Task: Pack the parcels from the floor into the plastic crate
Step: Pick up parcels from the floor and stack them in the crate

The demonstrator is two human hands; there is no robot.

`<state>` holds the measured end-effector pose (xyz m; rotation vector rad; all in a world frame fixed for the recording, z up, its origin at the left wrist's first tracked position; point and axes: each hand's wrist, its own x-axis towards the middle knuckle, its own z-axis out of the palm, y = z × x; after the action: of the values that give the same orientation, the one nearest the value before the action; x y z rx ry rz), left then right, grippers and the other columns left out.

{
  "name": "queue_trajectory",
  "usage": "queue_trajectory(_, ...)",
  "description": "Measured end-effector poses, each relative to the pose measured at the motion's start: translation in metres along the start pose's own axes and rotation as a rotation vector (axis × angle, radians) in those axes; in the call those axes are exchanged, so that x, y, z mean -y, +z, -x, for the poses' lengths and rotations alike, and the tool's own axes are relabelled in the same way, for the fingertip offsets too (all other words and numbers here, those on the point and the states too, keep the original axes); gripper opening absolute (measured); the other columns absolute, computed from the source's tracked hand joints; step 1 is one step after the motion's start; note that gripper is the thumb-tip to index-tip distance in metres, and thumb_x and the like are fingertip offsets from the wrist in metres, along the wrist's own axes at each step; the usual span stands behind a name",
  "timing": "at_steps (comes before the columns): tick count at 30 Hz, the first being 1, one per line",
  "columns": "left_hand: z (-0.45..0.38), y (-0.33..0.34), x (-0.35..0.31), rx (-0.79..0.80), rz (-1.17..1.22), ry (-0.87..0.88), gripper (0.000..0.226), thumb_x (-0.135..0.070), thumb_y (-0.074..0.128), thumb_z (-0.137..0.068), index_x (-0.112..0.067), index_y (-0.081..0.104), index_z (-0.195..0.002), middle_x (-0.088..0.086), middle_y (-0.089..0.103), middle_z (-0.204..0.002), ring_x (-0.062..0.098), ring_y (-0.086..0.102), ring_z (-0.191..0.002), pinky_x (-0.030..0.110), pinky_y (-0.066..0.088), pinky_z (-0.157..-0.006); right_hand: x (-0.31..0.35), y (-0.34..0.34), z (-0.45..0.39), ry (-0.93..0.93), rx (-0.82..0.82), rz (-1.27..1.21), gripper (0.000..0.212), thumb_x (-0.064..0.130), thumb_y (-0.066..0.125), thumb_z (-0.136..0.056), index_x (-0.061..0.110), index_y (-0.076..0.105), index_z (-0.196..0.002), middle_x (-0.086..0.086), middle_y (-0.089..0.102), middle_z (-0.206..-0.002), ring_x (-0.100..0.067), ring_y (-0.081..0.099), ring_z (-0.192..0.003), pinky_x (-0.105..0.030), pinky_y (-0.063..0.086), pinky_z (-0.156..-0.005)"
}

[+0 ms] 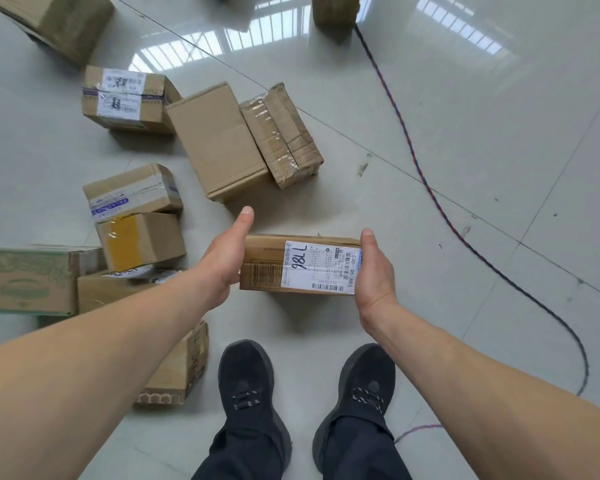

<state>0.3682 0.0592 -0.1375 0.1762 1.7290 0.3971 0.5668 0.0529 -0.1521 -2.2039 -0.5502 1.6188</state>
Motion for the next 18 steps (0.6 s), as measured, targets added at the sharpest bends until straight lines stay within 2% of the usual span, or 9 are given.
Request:
queue_trajectory(2, 0.027, -0.009, -0.009, -0.027, 0.031, 0.029, 0.050, -0.070, 0.031, -0.094, -0.029, 0.043, -0.121, -0.014, 0.051, -0.089, 0.011, 0.051, -0.088, 0.043, 0.032, -0.098, 0.020, -0.005, 0.021, -0.022, 0.002, 0.006, 0.061, 0.075, 0.040, -0.076, 0.021, 0.068, -0.078, -0.003, 0.077, -0.086, -0.024, 0.072, -0.085, -0.040, 0.054, -0.091)
queue_trajectory(4, 0.061, -0.018, -0.018, -0.047, 0.060, 0.035, 0.061, -0.072, 0.030, -0.092, -0.028, 0.046, -0.132, -0.012, 0.049, -0.094, 0.016, 0.044, -0.103, 0.050, 0.026, -0.108, 0.044, -0.008, 0.048, -0.033, 0.006, 0.011, 0.059, 0.074, 0.041, -0.078, 0.021, 0.068, -0.075, -0.004, 0.077, -0.084, -0.024, 0.072, -0.081, -0.038, 0.054, -0.086)
queue_trajectory(5, 0.081, -0.024, -0.023, -0.050, 0.081, 0.044, 0.066, -0.073, 0.030, -0.092, -0.027, 0.046, -0.136, -0.012, 0.050, -0.094, 0.016, 0.043, -0.105, 0.051, 0.025, -0.110, 0.057, -0.010, 0.064, -0.039, 0.009, 0.018, 0.061, 0.075, 0.041, -0.075, 0.020, 0.068, -0.074, -0.004, 0.077, -0.083, -0.025, 0.072, -0.081, -0.038, 0.054, -0.086)
queue_trajectory(6, 0.100, -0.030, -0.028, -0.051, 0.106, 0.053, 0.068, -0.075, 0.030, -0.091, -0.028, 0.047, -0.136, -0.013, 0.052, -0.093, 0.015, 0.045, -0.103, 0.051, 0.026, -0.108, 0.071, -0.011, 0.081, -0.052, 0.011, 0.025, 0.063, 0.078, 0.040, -0.072, 0.020, 0.067, -0.072, -0.005, 0.077, -0.083, -0.027, 0.073, -0.082, -0.039, 0.054, -0.087)
queue_trajectory(8, 0.141, -0.044, -0.040, -0.050, 0.149, 0.075, 0.069, -0.083, 0.030, -0.084, -0.031, 0.057, -0.122, -0.007, 0.065, -0.097, 0.014, 0.055, -0.097, 0.047, 0.033, -0.102, 0.100, -0.014, 0.118, -0.073, 0.020, 0.044, 0.065, 0.079, 0.039, -0.070, 0.020, 0.066, -0.070, -0.005, 0.077, -0.082, -0.029, 0.074, -0.085, -0.040, 0.055, -0.088)
queue_trajectory(11, 0.207, -0.070, -0.056, -0.083, 0.190, 0.130, 0.057, -0.083, 0.028, -0.084, -0.041, 0.061, -0.102, -0.003, 0.072, -0.099, 0.014, 0.061, -0.096, 0.048, 0.038, -0.102, 0.139, -0.019, 0.176, -0.116, 0.046, 0.078, 0.064, 0.076, 0.037, -0.076, 0.019, 0.066, -0.068, -0.003, 0.076, -0.077, -0.030, 0.072, -0.084, -0.042, 0.053, -0.088)
queue_trajectory(16, 0.316, -0.119, -0.083, -0.123, 0.256, 0.210, 0.077, -0.091, 0.028, -0.074, -0.037, 0.071, -0.108, -0.003, 0.075, -0.104, 0.021, 0.065, -0.105, 0.053, 0.043, -0.102, 0.198, -0.022, 0.272, -0.205, 0.109, 0.146, 0.084, 0.086, 0.030, -0.066, 0.018, 0.077, -0.079, -0.002, 0.077, -0.081, -0.030, 0.071, -0.087, -0.047, 0.054, -0.094)
queue_trajectory(18, 0.359, -0.138, -0.090, -0.175, 0.318, 0.244, 0.071, -0.082, 0.025, -0.086, -0.031, 0.072, -0.103, 0.000, 0.074, -0.102, 0.019, 0.066, -0.100, 0.046, 0.047, -0.097, 0.218, -0.020, 0.311, -0.254, 0.144, 0.173, 0.087, 0.088, 0.029, -0.065, 0.017, 0.078, -0.080, -0.003, 0.078, -0.082, -0.031, 0.071, -0.088, -0.050, 0.053, -0.096)
